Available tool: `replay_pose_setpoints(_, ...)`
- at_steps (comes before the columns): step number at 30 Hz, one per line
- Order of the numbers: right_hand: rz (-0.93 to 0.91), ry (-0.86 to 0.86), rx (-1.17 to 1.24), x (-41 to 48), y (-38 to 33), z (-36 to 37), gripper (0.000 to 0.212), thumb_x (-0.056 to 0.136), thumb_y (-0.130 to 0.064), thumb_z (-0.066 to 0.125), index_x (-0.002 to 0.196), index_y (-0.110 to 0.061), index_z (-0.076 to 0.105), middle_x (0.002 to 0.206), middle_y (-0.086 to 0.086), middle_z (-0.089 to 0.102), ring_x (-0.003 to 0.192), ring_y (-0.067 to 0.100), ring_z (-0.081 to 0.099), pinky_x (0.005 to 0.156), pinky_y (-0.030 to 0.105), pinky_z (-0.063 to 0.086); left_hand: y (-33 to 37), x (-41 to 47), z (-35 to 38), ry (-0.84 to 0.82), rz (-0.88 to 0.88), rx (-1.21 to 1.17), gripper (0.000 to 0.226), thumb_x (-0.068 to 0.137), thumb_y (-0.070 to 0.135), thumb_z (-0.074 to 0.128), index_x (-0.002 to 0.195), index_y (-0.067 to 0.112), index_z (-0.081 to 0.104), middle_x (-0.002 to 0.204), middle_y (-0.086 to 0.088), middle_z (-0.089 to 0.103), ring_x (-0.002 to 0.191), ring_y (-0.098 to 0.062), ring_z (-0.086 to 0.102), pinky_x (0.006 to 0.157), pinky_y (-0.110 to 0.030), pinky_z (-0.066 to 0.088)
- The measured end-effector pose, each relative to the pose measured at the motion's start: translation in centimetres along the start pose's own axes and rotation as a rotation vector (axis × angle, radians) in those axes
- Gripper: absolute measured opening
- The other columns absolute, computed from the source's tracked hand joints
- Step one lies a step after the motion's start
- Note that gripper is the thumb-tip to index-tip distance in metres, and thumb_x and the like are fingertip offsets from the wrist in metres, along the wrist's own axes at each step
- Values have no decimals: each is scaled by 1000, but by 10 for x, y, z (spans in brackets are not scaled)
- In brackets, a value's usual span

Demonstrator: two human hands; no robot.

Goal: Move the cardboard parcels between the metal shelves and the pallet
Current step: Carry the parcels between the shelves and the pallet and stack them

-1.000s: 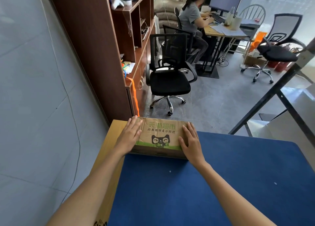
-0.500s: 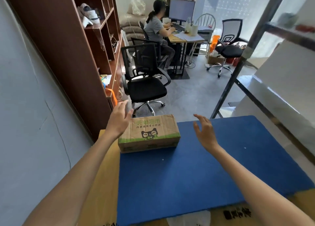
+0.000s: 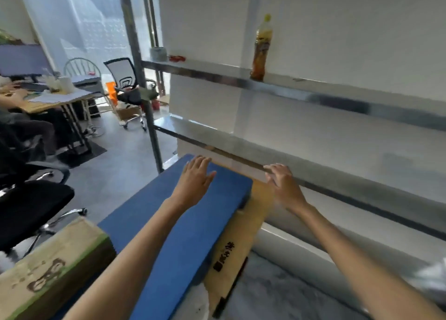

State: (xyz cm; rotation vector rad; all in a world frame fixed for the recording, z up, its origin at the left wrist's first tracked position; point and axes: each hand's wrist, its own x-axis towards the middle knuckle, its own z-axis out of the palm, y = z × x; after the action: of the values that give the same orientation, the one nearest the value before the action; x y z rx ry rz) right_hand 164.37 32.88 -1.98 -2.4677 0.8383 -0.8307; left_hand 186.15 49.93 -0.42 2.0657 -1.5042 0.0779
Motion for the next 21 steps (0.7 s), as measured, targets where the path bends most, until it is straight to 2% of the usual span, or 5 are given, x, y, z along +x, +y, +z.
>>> replay_pose_setpoints(4, 222, 173, -150, -91, 79, -112, 28, 97, -17, 48, 120, -6, 60, 118, 10, 61, 117, 25, 48, 100, 33, 36, 86, 37, 66, -148, 118, -13, 50, 100, 31, 46, 142, 6, 39, 148, -16, 38, 141, -33, 25, 114, -44, 21)
replay_pose_setpoints(9, 514, 330, -284, -238, 130, -245, 31, 97, -21, 46, 119, -4, 60, 118, 13, 62, 116, 30, 51, 99, 35, 37, 264, 40, 140, -305, 397, -139, 57, 100, 35, 43, 149, 11, 27, 156, -12, 27, 147, -29, 12, 118, -46, 17)
replay_pose_setpoints(14, 724, 503, -377, -393, 139, -363, 36, 95, -28, 44, 108, -3, 66, 105, 15, 68, 104, 32, 58, 91, 37, 43, 475, -23, 183, -402, 669, -255, 55, 101, 37, 42, 147, 9, 31, 153, -14, 30, 144, -30, 19, 117, -42, 16)
replay_pose_setpoints(18, 830, 628, -466, -507, 133, -430, 27, 96, -18, 47, 102, -1, 68, 97, 16, 69, 93, 30, 61, 83, 36, 42, 606, -88, 208, -459, 904, -309, 52, 101, 38, 41, 144, 9, 36, 148, -15, 38, 140, -32, 28, 115, -43, 22)
replay_pose_setpoints(21, 918, 737, -503, -582, 132, -465, 41, 95, -32, 38, 95, -3, 67, 91, 14, 68, 89, 28, 59, 81, 38, 43, 687, -130, 227, -497, 1020, -330, 54, 100, 41, 38, 144, 9, 36, 146, -15, 39, 139, -34, 31, 115, -47, 25)
